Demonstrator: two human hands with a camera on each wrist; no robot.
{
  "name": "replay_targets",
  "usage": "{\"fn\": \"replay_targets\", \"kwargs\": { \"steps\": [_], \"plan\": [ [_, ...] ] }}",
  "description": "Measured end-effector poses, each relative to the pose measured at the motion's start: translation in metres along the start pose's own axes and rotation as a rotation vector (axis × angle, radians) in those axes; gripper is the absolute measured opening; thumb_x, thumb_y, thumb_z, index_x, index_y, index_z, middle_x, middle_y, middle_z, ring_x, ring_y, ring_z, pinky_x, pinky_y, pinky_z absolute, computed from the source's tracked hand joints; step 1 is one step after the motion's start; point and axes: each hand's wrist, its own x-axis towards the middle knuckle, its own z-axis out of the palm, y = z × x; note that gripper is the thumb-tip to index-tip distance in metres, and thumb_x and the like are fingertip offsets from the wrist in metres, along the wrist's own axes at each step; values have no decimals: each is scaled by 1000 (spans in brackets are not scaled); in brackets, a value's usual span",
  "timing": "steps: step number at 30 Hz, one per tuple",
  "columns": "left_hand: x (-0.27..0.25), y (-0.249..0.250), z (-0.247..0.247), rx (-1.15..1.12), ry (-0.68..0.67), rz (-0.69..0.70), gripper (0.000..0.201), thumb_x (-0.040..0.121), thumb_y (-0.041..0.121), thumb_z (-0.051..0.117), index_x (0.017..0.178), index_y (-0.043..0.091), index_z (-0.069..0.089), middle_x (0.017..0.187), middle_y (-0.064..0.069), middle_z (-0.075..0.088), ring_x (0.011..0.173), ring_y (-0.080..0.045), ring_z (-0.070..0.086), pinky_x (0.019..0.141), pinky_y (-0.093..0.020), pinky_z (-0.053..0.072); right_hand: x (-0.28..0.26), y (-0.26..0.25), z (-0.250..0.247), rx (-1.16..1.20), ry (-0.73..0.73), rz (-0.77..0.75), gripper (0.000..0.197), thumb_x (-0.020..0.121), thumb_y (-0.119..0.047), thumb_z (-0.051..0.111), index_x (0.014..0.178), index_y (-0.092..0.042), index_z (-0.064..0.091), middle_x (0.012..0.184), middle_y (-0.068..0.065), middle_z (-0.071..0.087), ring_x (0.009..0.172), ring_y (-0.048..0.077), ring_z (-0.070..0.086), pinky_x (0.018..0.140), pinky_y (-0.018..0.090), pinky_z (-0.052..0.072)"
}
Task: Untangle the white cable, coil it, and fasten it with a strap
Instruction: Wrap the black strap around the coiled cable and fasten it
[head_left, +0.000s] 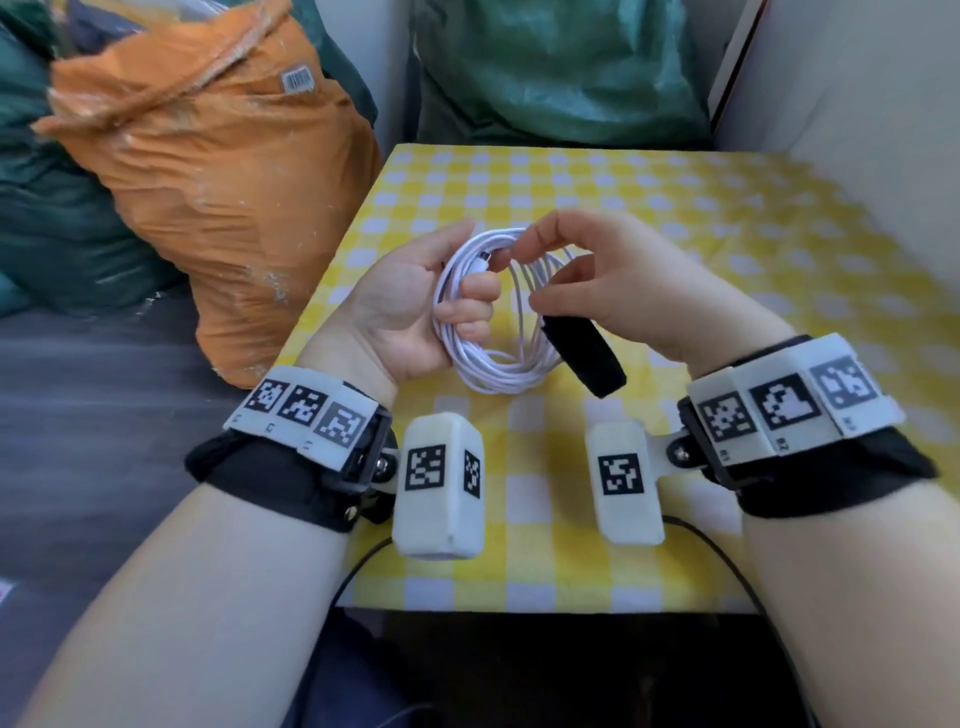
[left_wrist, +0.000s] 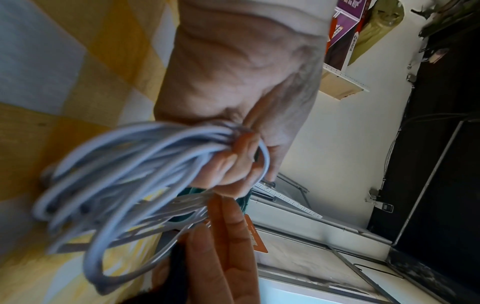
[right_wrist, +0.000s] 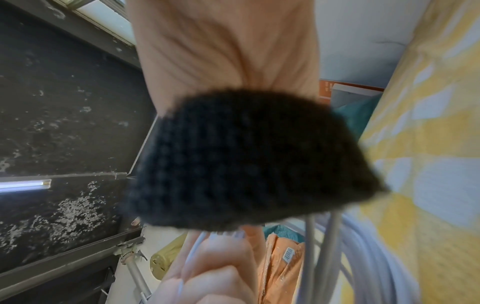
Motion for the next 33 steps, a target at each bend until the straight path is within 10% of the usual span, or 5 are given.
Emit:
{"fn": "replay_targets", "kwargs": {
  "steps": [5, 16, 21, 25, 33],
  "plan": [
    [-7, 5, 1, 38, 29, -9, 33, 77, 48, 50, 83, 15, 49, 39, 10, 29, 25, -4, 28, 35, -16, 27, -4, -7, -1, -139, -26, -17, 29, 79, -3, 69, 98, -25, 63, 76, -20, 54, 66, 6, 54, 50, 3, 39],
    [-6, 0, -11, -211, 103, 15, 51, 97, 53, 26, 77, 14, 51, 37, 8, 29, 24, -6, 26, 34, -15, 28, -1, 11, -8, -202, 98, 155, 8, 79, -17, 73, 83, -21, 67, 71, -6, 49, 64, 15, 47, 53, 23, 39],
    [-6, 4, -14, -283, 31, 37, 39, 95, 37, 34, 73, 12, 54, 36, 7, 30, 23, -7, 29, 33, -17, 27, 2, 15, -4, -67, 3, 278, 35, 84, -53, 59, 98, -20, 62, 95, -3, 66, 89, 16, 64, 88, 38, 52],
    [-7, 4, -20, -405, -154, -50, 30, 91, 27, 40, 79, 5, 57, 39, 1, 41, 25, -11, 31, 37, -23, 33, 0, 8, 4, 54, -61, 241, 45, 97, -39, 46, 96, 3, 62, 99, 19, 69, 97, 35, 63, 99, 53, 45],
    [-3, 2, -26, -485, -176, -127, 44, 101, 33, 29, 91, 2, 58, 41, 0, 42, 27, -13, 40, 40, -24, 36, -2, -7, 12, 676, -17, 350, 29, 100, -20, 44, 111, 3, 58, 73, 9, 50, 60, 23, 61, 70, 39, 58]
  ]
}}
